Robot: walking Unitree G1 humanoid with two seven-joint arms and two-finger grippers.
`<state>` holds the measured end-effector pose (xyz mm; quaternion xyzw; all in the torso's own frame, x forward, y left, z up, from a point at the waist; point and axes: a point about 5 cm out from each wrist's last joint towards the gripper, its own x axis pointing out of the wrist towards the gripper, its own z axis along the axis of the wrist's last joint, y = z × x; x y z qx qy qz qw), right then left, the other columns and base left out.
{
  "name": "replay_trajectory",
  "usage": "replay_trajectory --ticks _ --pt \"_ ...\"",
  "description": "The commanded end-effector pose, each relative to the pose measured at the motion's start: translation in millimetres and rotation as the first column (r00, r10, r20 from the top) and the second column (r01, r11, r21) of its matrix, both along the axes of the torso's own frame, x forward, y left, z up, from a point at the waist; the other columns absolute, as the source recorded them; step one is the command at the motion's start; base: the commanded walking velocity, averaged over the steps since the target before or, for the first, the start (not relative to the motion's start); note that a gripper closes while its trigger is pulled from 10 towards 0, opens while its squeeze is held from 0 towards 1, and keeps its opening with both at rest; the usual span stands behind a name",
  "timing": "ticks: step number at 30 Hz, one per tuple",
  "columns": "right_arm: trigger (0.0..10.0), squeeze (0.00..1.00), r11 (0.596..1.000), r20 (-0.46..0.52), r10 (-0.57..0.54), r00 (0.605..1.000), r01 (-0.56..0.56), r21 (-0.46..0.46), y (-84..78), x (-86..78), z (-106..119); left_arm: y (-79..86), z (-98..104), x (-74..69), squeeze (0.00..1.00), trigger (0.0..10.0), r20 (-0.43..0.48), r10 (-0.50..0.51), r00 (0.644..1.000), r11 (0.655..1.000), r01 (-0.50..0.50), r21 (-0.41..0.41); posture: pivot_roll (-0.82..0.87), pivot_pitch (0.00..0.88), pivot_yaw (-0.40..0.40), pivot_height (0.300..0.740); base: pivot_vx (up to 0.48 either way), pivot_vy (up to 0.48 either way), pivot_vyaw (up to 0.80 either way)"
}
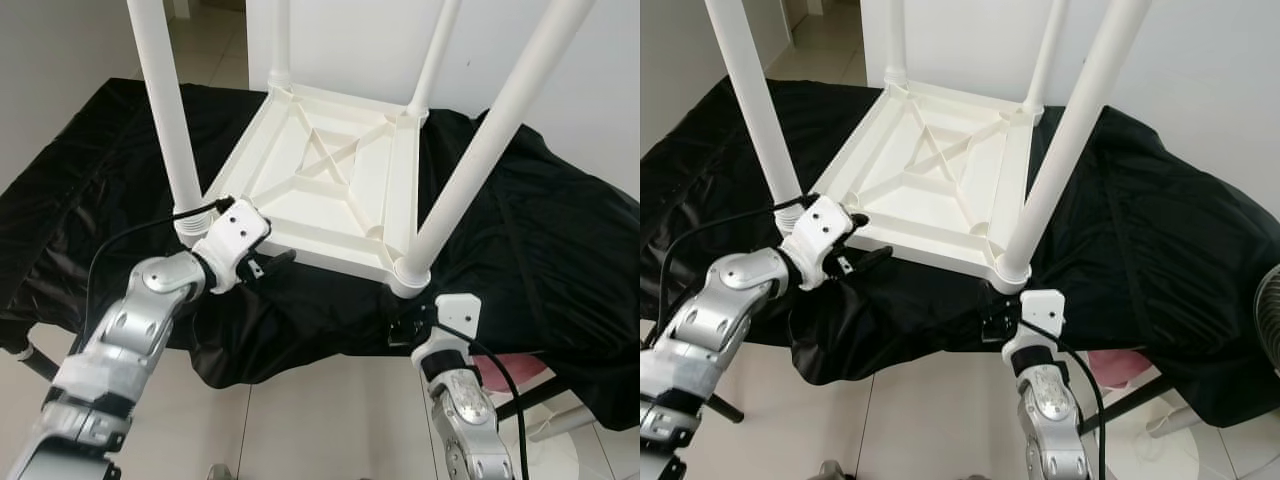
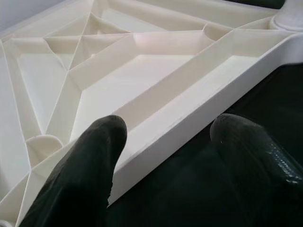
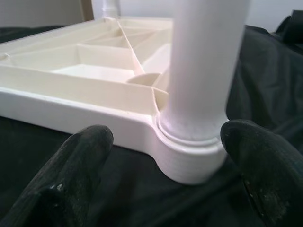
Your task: Building children table
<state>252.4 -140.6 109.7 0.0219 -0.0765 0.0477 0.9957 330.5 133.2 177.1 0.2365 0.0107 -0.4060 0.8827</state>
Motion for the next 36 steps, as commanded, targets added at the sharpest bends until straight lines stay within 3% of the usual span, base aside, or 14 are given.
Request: replay_trajectory --ticks 1,8,14,28,36 --pt "10.0 0.00 0.999 0.028 0.025 0.999 -0.026 0.021 4.3 0.9 5.6 -3.0 -0.3 7.0 0.00 10.0 0.016 0.013 1.000 1.000 -0.013 0.019 0.02 0.039 -0.058 0.740 0.000 0.000 0.00" --pt "10.0 0.00 0.998 0.058 0.048 0.997 -0.051 0.042 13.2 3.2 13.3 -19.6 -3.1 24.8 0.00 10.0 0.018 -0.029 0.999 0.998 0.028 0.058 -0.01 0.047 -0.032 0.740 0.000 0.000 0.00" --pt "10.0 0.00 0.998 0.073 0.020 0.997 -0.024 0.054 10.7 2.2 16.4 -34.4 -9.7 37.9 0.00 10.0 -0.014 -0.066 0.998 0.994 0.066 0.090 -0.05 0.060 -0.011 0.740 0.000 0.000 0.00" --pt "10.0 0.00 0.998 0.074 -0.044 0.996 0.040 0.045 -1.5 0.5 16.4 -33.5 -23.7 41.3 0.00 10.0 -0.102 -0.113 0.988 0.985 0.124 0.118 -0.08 0.073 0.018 0.740 0.000 0.000 0.00" --pt "10.0 0.00 0.998 0.081 -0.042 0.996 0.038 0.045 1.4 3.4 20.1 -33.9 -30.4 48.7 0.00 10.0 -0.114 -0.035 0.993 0.981 0.056 0.185 -0.08 0.080 0.011 0.740 0.000 0.000 0.00"
